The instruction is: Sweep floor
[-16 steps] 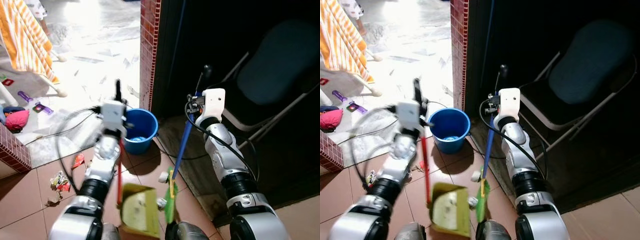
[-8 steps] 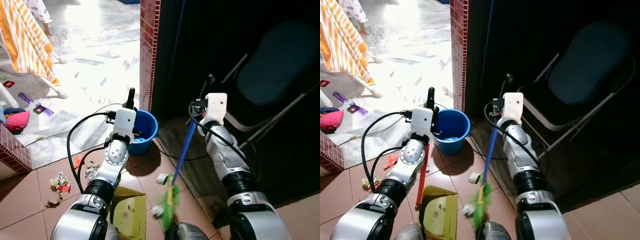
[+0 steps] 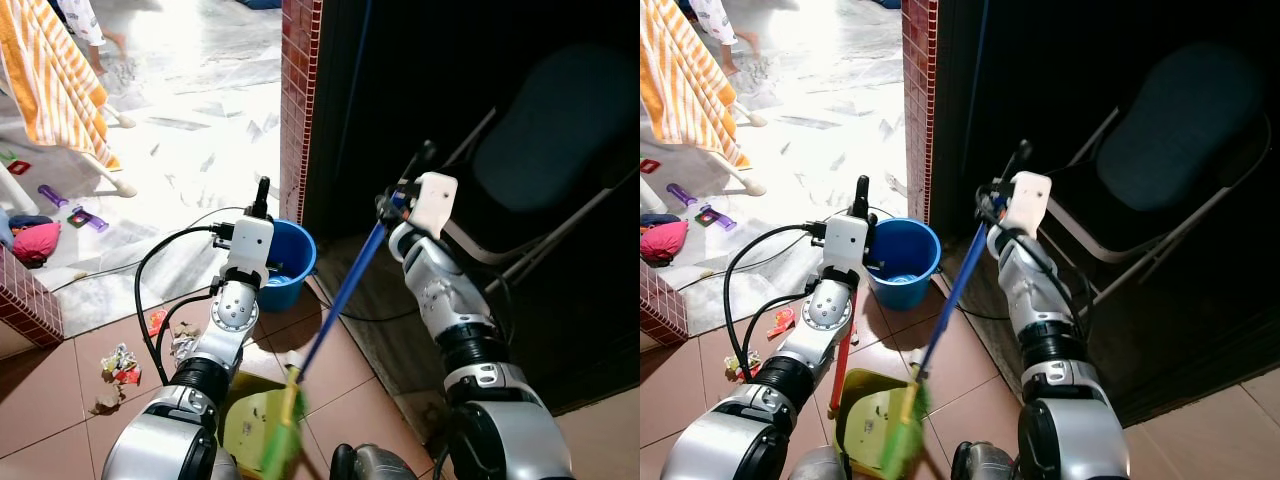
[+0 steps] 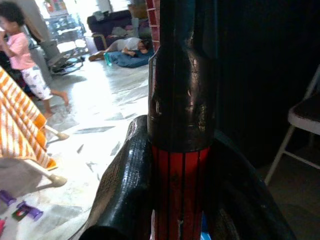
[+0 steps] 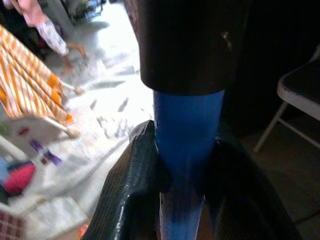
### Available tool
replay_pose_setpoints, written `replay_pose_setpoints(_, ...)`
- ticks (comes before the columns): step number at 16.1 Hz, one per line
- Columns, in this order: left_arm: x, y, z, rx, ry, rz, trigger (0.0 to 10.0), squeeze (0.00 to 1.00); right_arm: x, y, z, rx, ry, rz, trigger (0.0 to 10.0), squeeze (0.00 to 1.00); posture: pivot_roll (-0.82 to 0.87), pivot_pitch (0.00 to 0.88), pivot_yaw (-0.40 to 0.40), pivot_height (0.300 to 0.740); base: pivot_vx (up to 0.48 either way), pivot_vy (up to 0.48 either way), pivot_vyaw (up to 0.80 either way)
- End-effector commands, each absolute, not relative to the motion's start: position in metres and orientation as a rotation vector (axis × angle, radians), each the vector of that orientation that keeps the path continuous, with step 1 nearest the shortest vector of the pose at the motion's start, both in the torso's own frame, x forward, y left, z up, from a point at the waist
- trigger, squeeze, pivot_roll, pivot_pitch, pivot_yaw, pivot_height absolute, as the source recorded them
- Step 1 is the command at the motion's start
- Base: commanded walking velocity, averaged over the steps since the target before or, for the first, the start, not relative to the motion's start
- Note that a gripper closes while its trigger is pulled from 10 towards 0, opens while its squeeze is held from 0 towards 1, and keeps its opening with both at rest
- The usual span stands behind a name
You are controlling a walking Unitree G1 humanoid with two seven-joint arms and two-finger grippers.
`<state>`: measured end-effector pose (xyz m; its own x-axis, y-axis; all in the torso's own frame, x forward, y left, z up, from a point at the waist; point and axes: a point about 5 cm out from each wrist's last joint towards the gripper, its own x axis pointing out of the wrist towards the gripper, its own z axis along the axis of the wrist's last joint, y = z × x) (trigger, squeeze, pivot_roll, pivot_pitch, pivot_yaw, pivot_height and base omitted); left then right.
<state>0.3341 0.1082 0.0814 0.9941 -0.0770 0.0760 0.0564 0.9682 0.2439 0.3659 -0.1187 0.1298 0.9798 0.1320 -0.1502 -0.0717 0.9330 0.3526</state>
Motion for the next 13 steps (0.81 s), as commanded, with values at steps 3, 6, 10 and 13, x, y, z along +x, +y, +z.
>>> replay_pose_setpoints(3,0.342,0.119,0.088,0.274,-0.086,0.077,10.0,0.0,0.373,-0.116,0.173,0.357,-0.017,0.214,10.0,0.0,-0.08,0.017,-0.085,0.74,0.0,0.0,0.0)
replay_pose_setpoints(6,0.343,0.131,0.096,0.324,-0.14,0.212,10.0,0.0,0.375,-0.12,0.194,0.291,-0.116,0.293,10.0,0.0,-0.09,0.018,-0.1,0.74,0.0,0.0,0.0)
replay_pose_setpoints(10,0.343,0.148,0.097,0.346,-0.137,0.356,10.0,0.0,0.375,-0.127,0.223,0.183,-0.274,0.351,10.0,0.0,-0.09,0.018,-0.102,0.74,0.0,0.0,0.0)
replay_pose_setpoints(13,0.344,0.146,0.096,0.386,-0.133,0.369,10.0,0.0,0.369,-0.131,0.212,0.093,-0.282,0.381,10.0,0.0,-0.1,0.019,-0.098,0.74,0.0,0.0,0.0)
